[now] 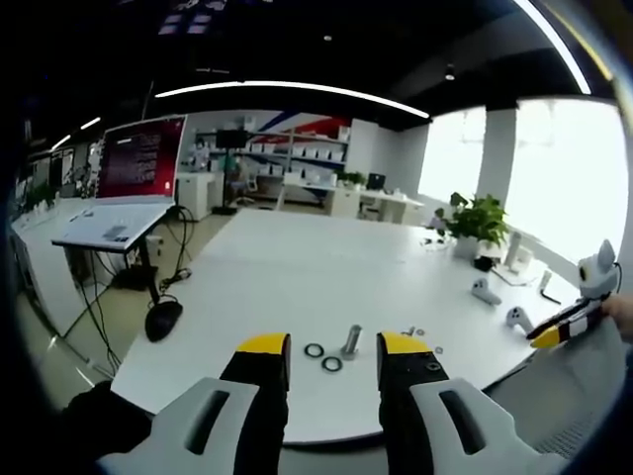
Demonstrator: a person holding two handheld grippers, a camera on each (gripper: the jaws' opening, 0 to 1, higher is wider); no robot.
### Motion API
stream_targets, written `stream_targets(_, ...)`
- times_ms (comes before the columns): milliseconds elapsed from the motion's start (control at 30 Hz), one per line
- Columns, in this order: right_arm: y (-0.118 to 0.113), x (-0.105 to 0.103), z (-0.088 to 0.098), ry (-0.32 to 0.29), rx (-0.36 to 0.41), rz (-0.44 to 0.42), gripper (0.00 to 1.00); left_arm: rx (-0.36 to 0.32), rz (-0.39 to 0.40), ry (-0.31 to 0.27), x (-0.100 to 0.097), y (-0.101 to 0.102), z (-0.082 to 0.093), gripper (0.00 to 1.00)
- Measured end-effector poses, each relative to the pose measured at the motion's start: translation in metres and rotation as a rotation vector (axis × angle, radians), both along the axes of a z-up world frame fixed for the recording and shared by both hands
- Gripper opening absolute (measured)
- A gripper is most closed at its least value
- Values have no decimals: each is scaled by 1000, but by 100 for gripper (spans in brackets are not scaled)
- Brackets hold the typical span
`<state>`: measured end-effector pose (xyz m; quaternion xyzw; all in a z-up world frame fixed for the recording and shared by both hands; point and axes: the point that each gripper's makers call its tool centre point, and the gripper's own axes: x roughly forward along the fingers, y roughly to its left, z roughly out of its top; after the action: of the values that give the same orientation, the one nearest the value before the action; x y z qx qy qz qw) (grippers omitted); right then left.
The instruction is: Place the washer onto the threaded stud by aligning its center hole with the stud, sliding it down to the base, and recovering from edge contact or off-axis alignment until the washer reaches the visible bottom stop.
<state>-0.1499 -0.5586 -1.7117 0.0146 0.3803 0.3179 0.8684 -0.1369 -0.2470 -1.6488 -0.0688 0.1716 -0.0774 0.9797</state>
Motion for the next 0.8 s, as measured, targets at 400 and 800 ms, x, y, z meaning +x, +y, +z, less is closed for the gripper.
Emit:
stream_targets(400,10,-9,-2,-20,-100,182,27,-8,-1,-16,1,3,2,33)
stream_targets(800,18,37,6,-30,-216,419,28,-8,-7,-25,1,2,4,33)
